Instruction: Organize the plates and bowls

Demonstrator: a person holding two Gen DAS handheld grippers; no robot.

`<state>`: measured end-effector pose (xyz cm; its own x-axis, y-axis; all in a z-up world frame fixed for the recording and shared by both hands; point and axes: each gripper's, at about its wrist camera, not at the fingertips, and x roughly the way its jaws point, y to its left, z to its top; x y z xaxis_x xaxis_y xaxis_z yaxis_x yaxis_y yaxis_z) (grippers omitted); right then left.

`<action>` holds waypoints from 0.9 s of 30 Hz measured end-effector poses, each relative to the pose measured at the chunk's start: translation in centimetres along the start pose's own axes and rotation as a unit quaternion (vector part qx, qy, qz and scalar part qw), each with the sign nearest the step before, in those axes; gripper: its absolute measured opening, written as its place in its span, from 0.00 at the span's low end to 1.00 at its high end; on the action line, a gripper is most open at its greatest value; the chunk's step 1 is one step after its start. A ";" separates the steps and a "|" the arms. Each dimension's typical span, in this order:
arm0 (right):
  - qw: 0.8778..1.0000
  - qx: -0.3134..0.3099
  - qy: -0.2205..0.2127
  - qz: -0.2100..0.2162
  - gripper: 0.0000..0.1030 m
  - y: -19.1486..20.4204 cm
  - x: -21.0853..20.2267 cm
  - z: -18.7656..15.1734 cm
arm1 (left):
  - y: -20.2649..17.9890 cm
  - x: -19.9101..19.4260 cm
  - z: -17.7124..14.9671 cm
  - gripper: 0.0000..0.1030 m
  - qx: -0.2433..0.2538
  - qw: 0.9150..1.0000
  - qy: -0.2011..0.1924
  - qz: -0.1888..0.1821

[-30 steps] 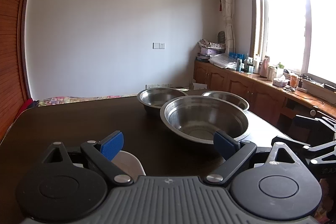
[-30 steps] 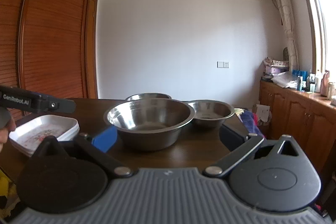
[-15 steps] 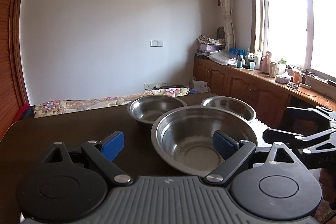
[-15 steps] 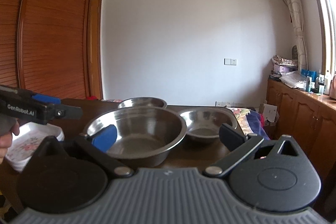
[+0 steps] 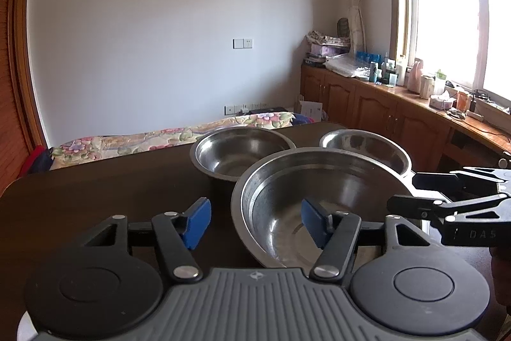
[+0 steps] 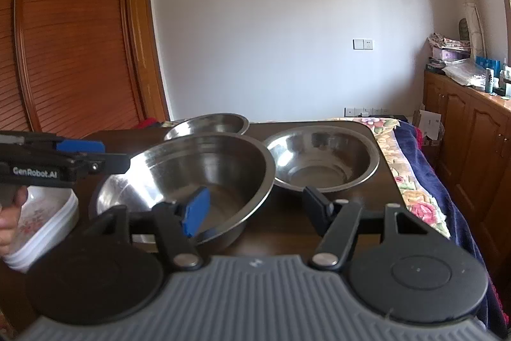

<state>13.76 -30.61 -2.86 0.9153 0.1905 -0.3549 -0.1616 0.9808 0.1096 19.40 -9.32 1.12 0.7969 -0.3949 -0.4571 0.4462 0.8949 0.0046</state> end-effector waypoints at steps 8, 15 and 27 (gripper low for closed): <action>1.000 -0.006 0.019 0.014 0.61 0.6 0.8 0.2 | 0.0 0.5 0.1 0.84 0.000 1.000 0.010 -0.003; 0.999 -0.003 0.033 0.013 0.50 0.4 1.3 0.5 | 0.4 1.3 0.0 0.75 -0.004 1.000 0.029 -0.008; 0.999 0.024 0.040 0.024 0.32 0.1 1.7 0.7 | 1.4 1.4 -0.3 0.48 -0.021 0.999 0.050 -0.009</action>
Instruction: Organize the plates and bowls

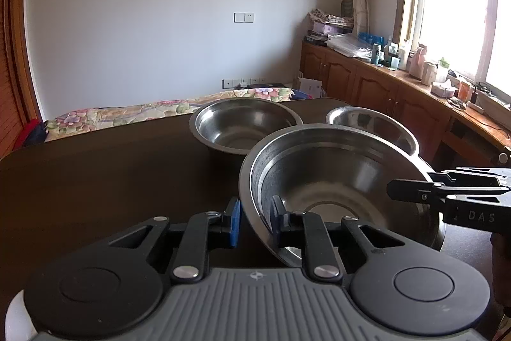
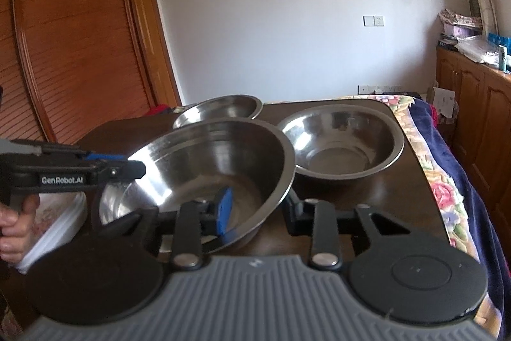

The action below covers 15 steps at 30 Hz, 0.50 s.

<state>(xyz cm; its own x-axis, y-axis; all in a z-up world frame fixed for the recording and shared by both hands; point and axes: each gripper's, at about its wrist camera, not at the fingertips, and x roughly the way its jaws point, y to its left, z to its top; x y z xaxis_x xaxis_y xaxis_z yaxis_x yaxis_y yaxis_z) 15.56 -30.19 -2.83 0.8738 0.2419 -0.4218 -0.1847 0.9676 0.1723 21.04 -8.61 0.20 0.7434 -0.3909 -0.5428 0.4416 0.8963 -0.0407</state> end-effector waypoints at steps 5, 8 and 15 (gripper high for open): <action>1.000 0.014 -0.007 -0.003 0.26 -0.1 -0.2 0.0 | 0.0 -0.6 -0.2 0.48 -0.011 1.000 -0.006 -0.005; 1.000 0.015 -0.015 -0.006 0.25 0.1 -0.5 0.0 | 0.1 -1.2 -0.3 0.48 -0.018 1.000 -0.013 -0.005; 0.999 0.023 -0.034 -0.002 0.24 0.4 -1.8 0.0 | -0.5 -3.3 -0.9 0.48 -0.025 0.999 -0.030 -0.012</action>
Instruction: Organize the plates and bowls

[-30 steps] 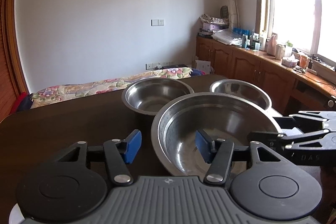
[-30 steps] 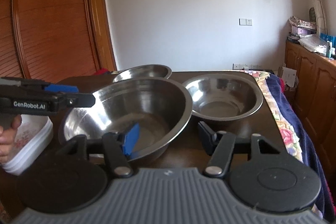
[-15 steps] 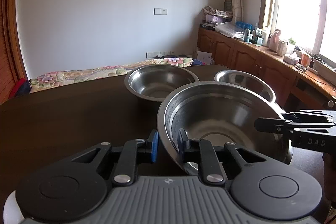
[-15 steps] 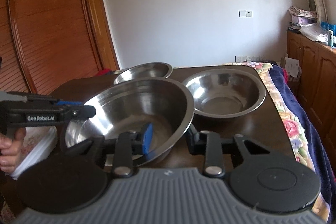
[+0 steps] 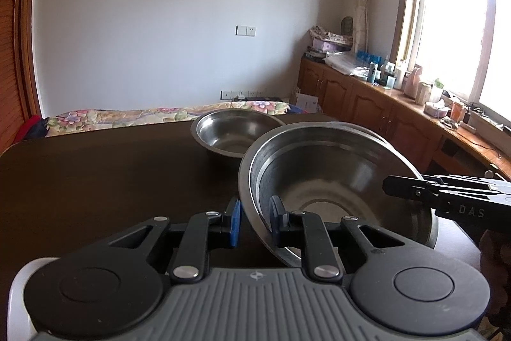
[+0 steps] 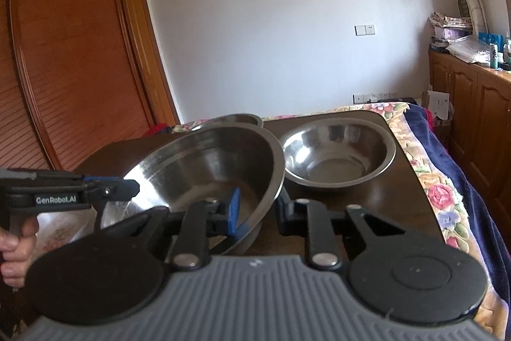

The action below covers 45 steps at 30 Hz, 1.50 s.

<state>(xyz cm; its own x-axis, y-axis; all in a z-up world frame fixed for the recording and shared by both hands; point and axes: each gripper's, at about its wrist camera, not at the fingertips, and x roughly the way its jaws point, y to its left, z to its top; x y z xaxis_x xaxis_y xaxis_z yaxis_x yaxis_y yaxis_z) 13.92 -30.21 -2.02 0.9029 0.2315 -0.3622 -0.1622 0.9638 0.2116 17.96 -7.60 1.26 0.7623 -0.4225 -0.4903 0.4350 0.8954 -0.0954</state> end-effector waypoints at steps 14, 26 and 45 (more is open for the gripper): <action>1.000 0.004 -0.011 0.010 0.24 1.5 -2.3 -1.3 | -0.6 -4.6 -2.5 0.48 0.009 1.000 -0.023 0.013; 1.000 0.008 -0.009 0.018 0.24 2.4 -3.0 -2.8 | -0.2 -5.2 -3.7 0.48 0.006 1.000 -0.019 0.018; 1.000 0.010 0.001 0.021 0.24 2.8 -2.3 -4.4 | 0.0 -4.0 -4.5 0.48 0.012 1.000 -0.014 0.020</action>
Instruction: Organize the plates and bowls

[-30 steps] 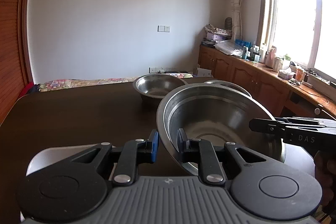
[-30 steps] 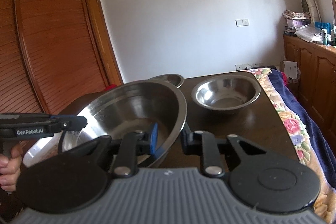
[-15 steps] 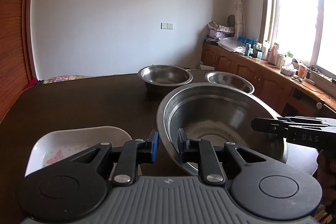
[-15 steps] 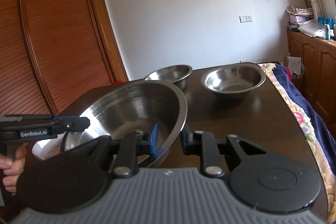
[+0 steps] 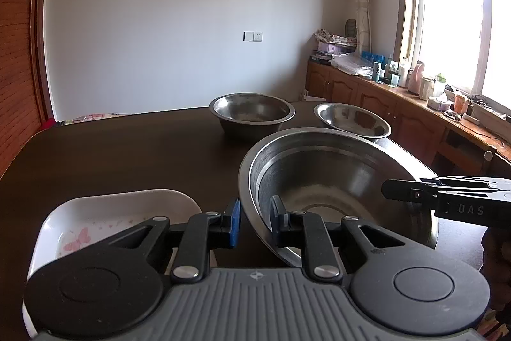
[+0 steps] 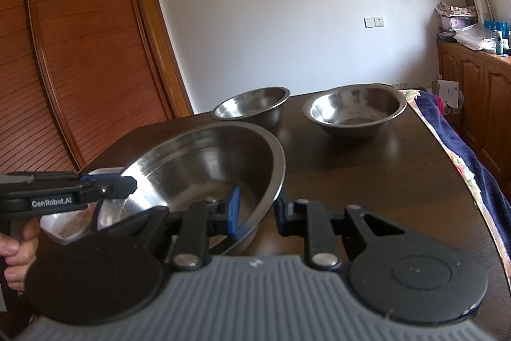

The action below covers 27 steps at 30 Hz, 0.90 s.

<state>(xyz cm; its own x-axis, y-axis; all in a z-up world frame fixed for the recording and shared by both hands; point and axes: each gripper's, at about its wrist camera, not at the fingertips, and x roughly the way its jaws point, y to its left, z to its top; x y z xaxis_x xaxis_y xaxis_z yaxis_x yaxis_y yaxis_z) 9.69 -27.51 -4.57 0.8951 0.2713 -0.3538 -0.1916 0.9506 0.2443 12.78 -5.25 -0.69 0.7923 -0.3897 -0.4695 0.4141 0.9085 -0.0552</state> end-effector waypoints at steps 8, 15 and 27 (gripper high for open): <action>1.000 -0.001 -0.003 0.003 0.27 0.1 -0.2 -0.2 | 0.3 0.1 -0.3 0.57 -0.004 1.000 -0.004 -0.003; 1.000 -0.009 -0.024 -0.008 0.46 0.5 -1.0 -0.2 | 0.8 -1.1 -0.2 0.72 -0.008 1.000 -0.027 0.006; 0.995 -0.051 -0.073 -0.043 0.57 1.5 -4.2 0.2 | -0.3 -4.5 -0.3 0.83 0.006 0.998 -0.061 0.007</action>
<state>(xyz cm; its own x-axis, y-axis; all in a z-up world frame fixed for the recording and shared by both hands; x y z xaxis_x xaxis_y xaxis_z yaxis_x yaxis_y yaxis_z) 5.69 -27.22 -2.50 0.9573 0.1706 -0.2333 -0.1451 0.9818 0.1224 8.93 -3.68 1.15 0.8465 -0.3931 -0.3591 0.4073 0.9125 -0.0386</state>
